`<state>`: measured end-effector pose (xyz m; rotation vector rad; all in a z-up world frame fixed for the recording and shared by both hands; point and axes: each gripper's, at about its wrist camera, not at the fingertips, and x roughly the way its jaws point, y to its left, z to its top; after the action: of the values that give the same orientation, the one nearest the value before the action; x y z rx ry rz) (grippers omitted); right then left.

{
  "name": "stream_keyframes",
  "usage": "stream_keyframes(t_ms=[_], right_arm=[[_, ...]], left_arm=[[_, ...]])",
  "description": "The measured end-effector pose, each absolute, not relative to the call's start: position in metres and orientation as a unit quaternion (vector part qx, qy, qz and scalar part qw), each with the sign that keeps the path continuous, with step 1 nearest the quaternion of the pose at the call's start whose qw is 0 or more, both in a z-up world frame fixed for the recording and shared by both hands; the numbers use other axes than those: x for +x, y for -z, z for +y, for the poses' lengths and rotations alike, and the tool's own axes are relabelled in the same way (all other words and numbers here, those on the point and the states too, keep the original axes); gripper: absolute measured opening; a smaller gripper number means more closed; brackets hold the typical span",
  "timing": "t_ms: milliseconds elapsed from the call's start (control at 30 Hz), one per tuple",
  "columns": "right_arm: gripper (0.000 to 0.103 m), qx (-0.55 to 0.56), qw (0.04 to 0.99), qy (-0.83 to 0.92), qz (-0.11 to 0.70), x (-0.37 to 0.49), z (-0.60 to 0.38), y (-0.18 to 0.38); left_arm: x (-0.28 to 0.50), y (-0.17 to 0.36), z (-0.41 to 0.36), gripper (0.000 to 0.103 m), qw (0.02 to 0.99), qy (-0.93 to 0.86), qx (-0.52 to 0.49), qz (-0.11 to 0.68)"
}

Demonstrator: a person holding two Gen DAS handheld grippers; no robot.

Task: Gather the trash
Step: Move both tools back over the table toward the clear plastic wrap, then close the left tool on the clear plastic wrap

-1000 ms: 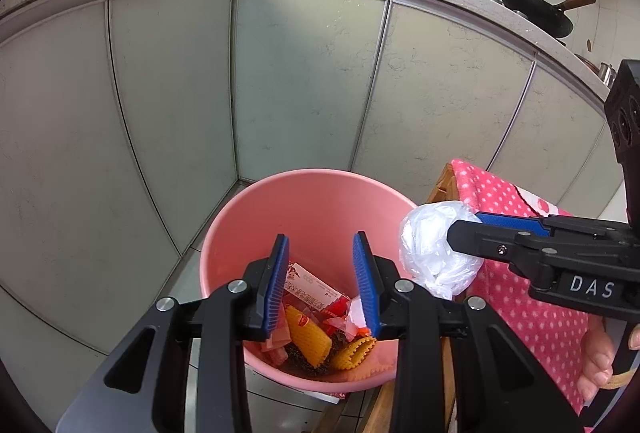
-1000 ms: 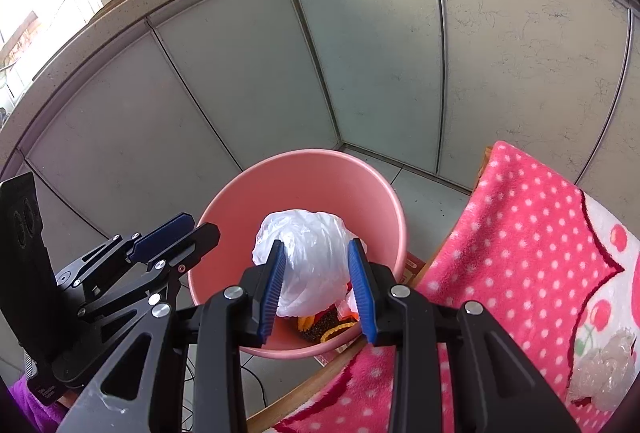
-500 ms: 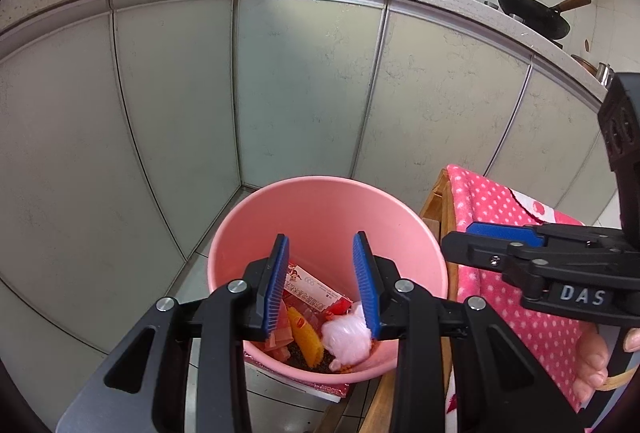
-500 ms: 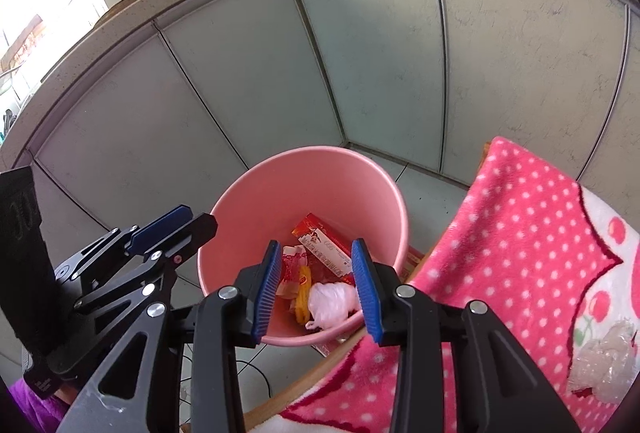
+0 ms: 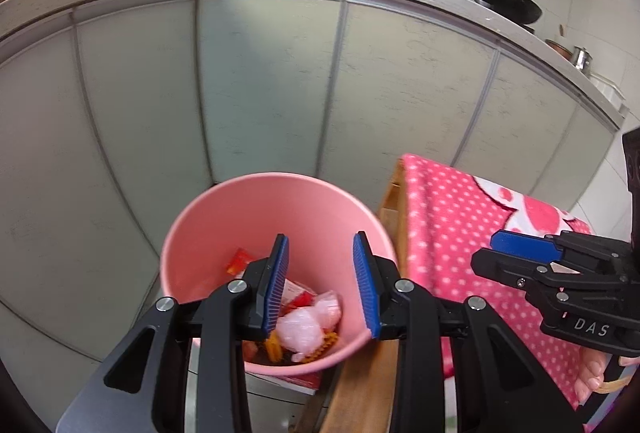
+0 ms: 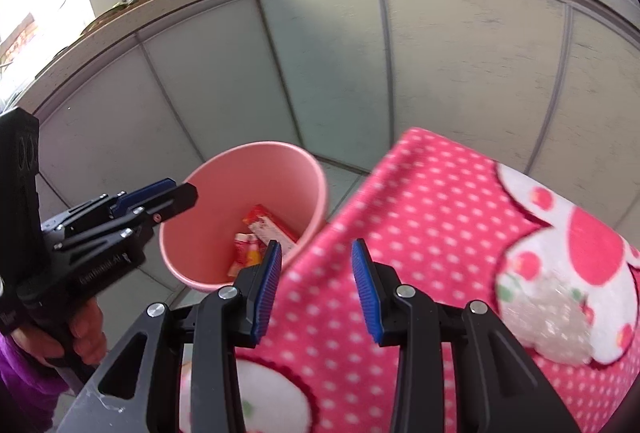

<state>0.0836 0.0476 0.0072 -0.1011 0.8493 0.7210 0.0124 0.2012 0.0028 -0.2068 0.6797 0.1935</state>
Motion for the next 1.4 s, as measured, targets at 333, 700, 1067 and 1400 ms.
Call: stream_keyframes(t_ms=[333,700,1067,1400], right_arm=[[0.036,-0.01,0.884,-0.264,0.386,0.079,-0.044,-0.015],[0.036,0.015,0.904,-0.184,0.385,0.067,-0.118,-0.003],[0.036,0.036,0.906,-0.149,0.395,0.057,-0.156,0.017],[0.036,0.046,0.903,-0.138,0.404,0.063,-0.168,0.027]], left_arm=[[0.03,-0.013,0.14,0.034,0.94,-0.026,-0.061,0.335],[0.052,-0.005,0.06,0.034,0.935,0.072,-0.007,0.348],[0.086,0.027,-0.003,0.034,0.909,0.15,0.015,0.388],[0.121,0.056,-0.023,0.034,0.897,0.162,0.039,0.41]])
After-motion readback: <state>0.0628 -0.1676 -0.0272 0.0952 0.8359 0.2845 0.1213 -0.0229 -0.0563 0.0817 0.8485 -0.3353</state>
